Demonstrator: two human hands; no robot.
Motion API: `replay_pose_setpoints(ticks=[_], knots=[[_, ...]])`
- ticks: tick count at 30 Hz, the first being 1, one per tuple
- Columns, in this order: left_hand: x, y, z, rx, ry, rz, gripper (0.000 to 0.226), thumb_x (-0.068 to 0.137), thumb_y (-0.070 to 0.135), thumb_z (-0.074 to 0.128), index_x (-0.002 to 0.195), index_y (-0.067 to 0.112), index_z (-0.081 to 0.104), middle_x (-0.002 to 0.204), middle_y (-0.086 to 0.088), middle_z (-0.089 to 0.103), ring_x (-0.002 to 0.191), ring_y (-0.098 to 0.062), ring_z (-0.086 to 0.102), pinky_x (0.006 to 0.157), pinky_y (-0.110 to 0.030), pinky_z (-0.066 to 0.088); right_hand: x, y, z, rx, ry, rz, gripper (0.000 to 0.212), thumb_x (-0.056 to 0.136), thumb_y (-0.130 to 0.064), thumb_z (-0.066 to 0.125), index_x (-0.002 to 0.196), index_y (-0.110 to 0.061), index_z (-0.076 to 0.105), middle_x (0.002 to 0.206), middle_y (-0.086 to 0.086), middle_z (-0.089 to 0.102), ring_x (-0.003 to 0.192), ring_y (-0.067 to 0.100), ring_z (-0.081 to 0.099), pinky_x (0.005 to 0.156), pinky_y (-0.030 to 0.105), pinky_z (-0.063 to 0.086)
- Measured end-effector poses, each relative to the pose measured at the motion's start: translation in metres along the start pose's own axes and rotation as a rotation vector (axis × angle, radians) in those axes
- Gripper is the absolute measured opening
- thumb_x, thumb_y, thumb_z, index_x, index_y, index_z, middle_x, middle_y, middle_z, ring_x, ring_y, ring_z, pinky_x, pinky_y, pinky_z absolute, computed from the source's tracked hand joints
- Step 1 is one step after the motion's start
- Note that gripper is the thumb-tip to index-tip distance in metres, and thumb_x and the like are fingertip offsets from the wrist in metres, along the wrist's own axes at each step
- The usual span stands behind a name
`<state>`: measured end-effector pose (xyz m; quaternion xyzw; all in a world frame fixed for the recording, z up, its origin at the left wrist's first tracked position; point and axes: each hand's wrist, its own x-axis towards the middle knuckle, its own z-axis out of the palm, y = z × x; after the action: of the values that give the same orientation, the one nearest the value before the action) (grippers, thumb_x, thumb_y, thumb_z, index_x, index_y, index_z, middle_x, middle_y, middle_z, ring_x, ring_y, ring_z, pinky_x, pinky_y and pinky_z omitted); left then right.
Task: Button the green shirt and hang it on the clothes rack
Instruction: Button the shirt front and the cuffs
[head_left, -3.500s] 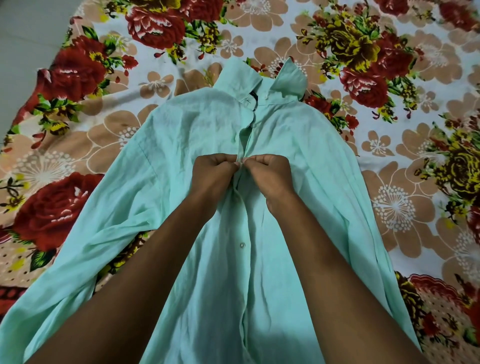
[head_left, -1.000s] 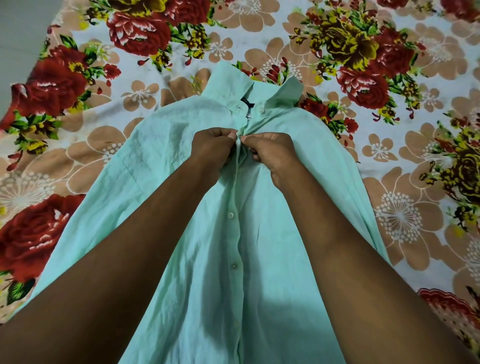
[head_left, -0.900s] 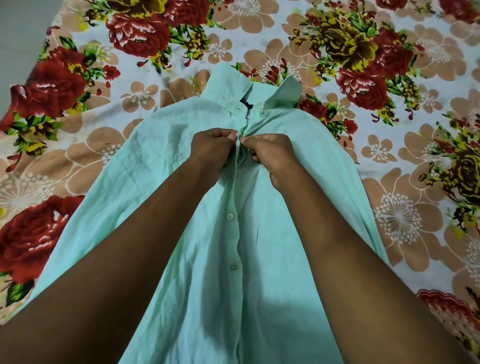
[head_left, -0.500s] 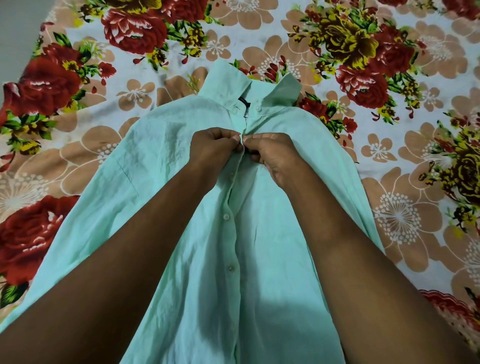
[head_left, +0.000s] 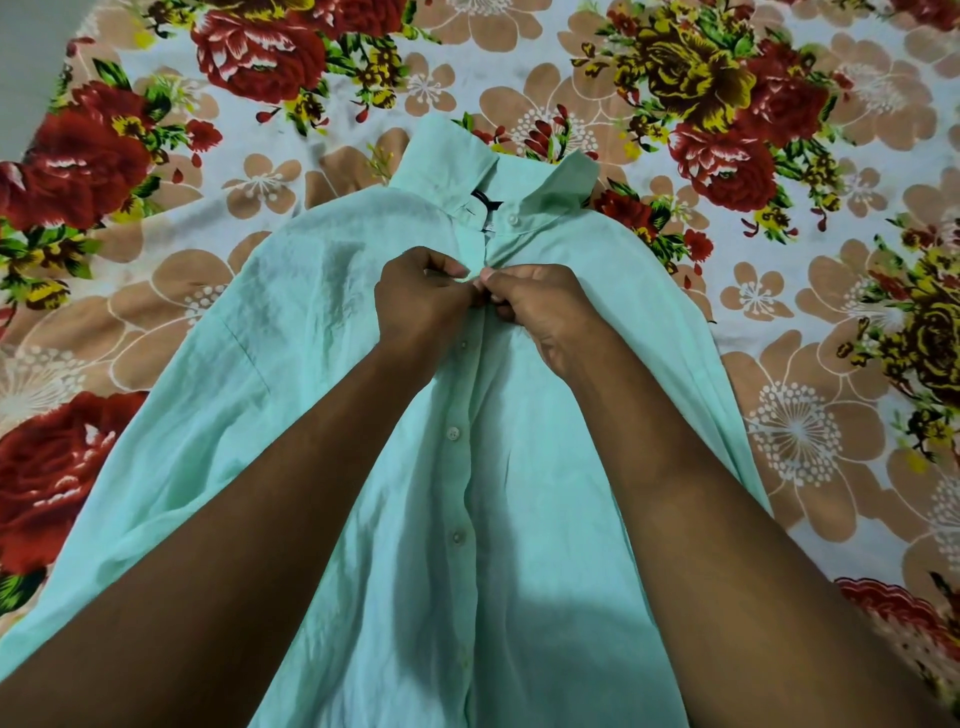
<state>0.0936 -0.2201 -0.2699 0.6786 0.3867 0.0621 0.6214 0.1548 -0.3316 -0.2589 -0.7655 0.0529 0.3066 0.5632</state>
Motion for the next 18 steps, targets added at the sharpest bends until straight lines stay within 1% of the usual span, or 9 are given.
replay_pose_setpoints(ticks=[2,4,6,8,11,12,15,16,18], knots=[[-0.0008,-0.0029,0.0008,0.006,-0.011,0.007,0.023,0.072,0.016,0.088,0.082,0.016,0.068,0.073,-0.006,0.071,0.057,-0.009,0.058,0.052,-0.018,0.043,0.0023,0.0003,0.0002,0.004,0.006,0.014,0.021,0.096,-0.016,0.067,0.077,-0.014,0.074,0.065,-0.008,0.066,0.063,0.004,0.055,0.074,0.019,0.051],[-0.0022,-0.0052,0.0005,-0.014,-0.035,0.002,0.019,0.075,0.014,0.086,0.086,0.012,0.07,0.074,-0.011,0.072,0.059,-0.012,0.059,0.051,-0.017,0.043,0.0042,0.0009,0.0001,-0.003,0.009,0.02,0.02,0.097,-0.017,0.066,0.078,-0.013,0.071,0.066,-0.005,0.063,0.059,0.004,0.053,0.073,0.019,0.051],[-0.0036,-0.0068,0.0,-0.033,-0.04,0.008,0.016,0.077,0.012,0.084,0.088,0.01,0.072,0.079,-0.017,0.075,0.063,-0.015,0.063,0.057,-0.021,0.047,0.0055,0.0016,-0.0006,-0.013,0.008,0.016,0.024,0.098,-0.018,0.065,0.075,-0.014,0.068,0.065,-0.003,0.06,0.057,0.005,0.051,0.071,0.019,0.051],[-0.0046,-0.0077,-0.0002,-0.054,-0.038,0.027,0.015,0.078,0.015,0.083,0.088,0.009,0.073,0.08,-0.016,0.077,0.066,-0.016,0.068,0.063,-0.027,0.051,0.0058,0.0023,-0.0009,-0.042,0.0,0.002,0.025,0.099,-0.018,0.063,0.075,-0.014,0.068,0.066,-0.003,0.061,0.058,0.006,0.052,0.067,0.016,0.051],[-0.0052,-0.007,-0.0002,-0.056,-0.048,0.051,0.026,0.077,0.027,0.084,0.091,0.009,0.073,0.081,-0.012,0.077,0.077,-0.022,0.075,0.064,-0.03,0.055,0.0045,0.0038,0.0,-0.048,0.002,-0.018,0.017,0.099,-0.016,0.062,0.088,-0.012,0.074,0.073,-0.004,0.069,0.061,0.001,0.059,0.061,0.012,0.051],[-0.0047,-0.0068,0.0001,-0.038,-0.044,0.057,0.025,0.077,0.029,0.084,0.091,0.01,0.073,0.081,-0.012,0.077,0.075,-0.022,0.075,0.061,-0.028,0.054,0.0049,0.0048,-0.0005,-0.035,0.001,-0.021,0.016,0.099,-0.016,0.062,0.092,-0.011,0.075,0.076,-0.004,0.07,0.065,0.001,0.061,0.063,0.013,0.053],[-0.005,-0.0057,0.0004,-0.006,-0.036,0.084,0.014,0.083,0.023,0.08,0.086,0.01,0.076,0.075,-0.006,0.075,0.063,-0.012,0.066,0.055,-0.024,0.049,0.0073,0.0076,-0.003,0.001,-0.024,-0.022,0.014,0.098,-0.017,0.065,0.091,-0.012,0.076,0.086,0.003,0.073,0.082,0.012,0.063,0.086,0.027,0.058],[-0.0056,-0.0058,-0.0004,-0.009,-0.034,0.087,0.011,0.084,0.02,0.077,0.085,0.009,0.076,0.073,-0.003,0.073,0.059,-0.008,0.063,0.054,-0.023,0.047,0.0079,0.0079,-0.0032,0.009,-0.032,-0.022,0.014,0.097,-0.018,0.066,0.089,-0.012,0.075,0.085,0.004,0.072,0.082,0.014,0.063,0.089,0.03,0.058],[-0.0061,-0.0059,-0.0016,-0.017,-0.036,0.08,0.009,0.086,0.014,0.073,0.084,0.006,0.077,0.068,-0.001,0.07,0.052,-0.004,0.058,0.049,-0.019,0.044,0.0085,0.0071,-0.003,0.011,-0.031,-0.021,0.015,0.097,-0.018,0.067,0.086,-0.011,0.074,0.079,0.002,0.07,0.079,0.014,0.061,0.088,0.029,0.057]])
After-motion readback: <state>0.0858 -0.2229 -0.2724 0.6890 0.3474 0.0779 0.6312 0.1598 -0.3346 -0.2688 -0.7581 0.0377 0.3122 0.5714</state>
